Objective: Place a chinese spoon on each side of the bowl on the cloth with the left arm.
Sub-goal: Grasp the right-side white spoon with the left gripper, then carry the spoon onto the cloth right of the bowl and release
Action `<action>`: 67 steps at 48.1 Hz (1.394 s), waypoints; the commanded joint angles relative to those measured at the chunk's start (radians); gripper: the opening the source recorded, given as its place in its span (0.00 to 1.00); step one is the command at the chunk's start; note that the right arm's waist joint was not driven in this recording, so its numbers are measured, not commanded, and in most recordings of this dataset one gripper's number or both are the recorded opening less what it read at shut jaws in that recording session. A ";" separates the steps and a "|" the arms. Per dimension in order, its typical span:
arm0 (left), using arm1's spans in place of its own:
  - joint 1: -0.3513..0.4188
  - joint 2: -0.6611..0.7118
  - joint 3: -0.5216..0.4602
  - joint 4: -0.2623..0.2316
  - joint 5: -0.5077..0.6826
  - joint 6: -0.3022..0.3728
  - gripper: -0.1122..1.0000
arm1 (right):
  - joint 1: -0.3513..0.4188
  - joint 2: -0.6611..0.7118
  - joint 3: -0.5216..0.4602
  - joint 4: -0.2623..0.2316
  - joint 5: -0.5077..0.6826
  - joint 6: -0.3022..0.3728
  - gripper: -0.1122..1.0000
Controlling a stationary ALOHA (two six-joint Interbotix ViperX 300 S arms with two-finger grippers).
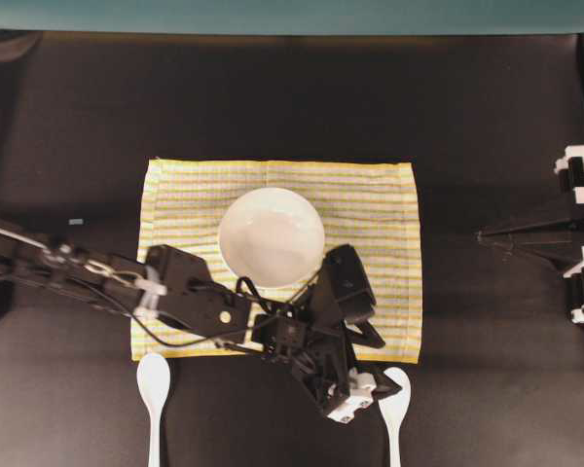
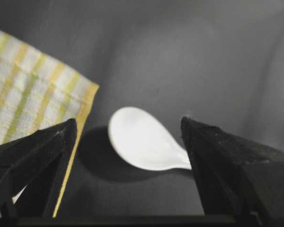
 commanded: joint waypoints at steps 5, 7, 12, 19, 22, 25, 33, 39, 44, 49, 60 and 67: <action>-0.003 0.051 -0.040 0.003 -0.011 -0.002 0.85 | 0.000 0.003 -0.008 0.002 -0.003 0.003 0.10; -0.003 0.055 -0.043 0.003 -0.011 -0.002 0.85 | 0.000 0.005 -0.006 0.002 -0.003 0.003 0.10; -0.005 0.058 -0.043 0.003 -0.011 0.000 0.85 | 0.000 0.005 -0.006 0.002 -0.003 0.003 0.10; -0.005 0.063 -0.044 0.005 -0.009 0.000 0.85 | 0.000 0.003 -0.006 0.002 0.003 0.003 0.10; -0.006 0.064 -0.048 0.003 -0.005 0.000 0.84 | 0.000 0.005 -0.006 0.002 0.006 0.003 0.10; -0.006 0.067 -0.054 0.003 -0.003 0.002 0.82 | 0.000 0.005 -0.005 0.002 0.006 0.003 0.10; -0.005 0.077 -0.071 0.005 0.017 0.008 0.70 | 0.000 0.005 -0.005 0.002 0.006 0.003 0.10; -0.005 0.077 -0.083 0.005 0.032 0.012 0.52 | 0.000 0.005 0.000 0.002 0.006 0.005 0.10; -0.006 0.067 -0.087 0.005 0.063 0.017 0.31 | 0.000 0.003 0.009 0.002 0.008 0.005 0.10; 0.008 0.035 -0.087 0.005 0.100 0.018 0.16 | 0.000 0.003 0.015 0.003 0.006 0.005 0.10; 0.064 -0.100 -0.098 0.006 0.249 0.021 0.15 | 0.000 -0.003 0.017 0.009 0.008 0.005 0.10; 0.146 -0.189 -0.098 0.008 0.383 0.051 0.15 | 0.000 -0.008 0.017 0.011 0.006 0.005 0.10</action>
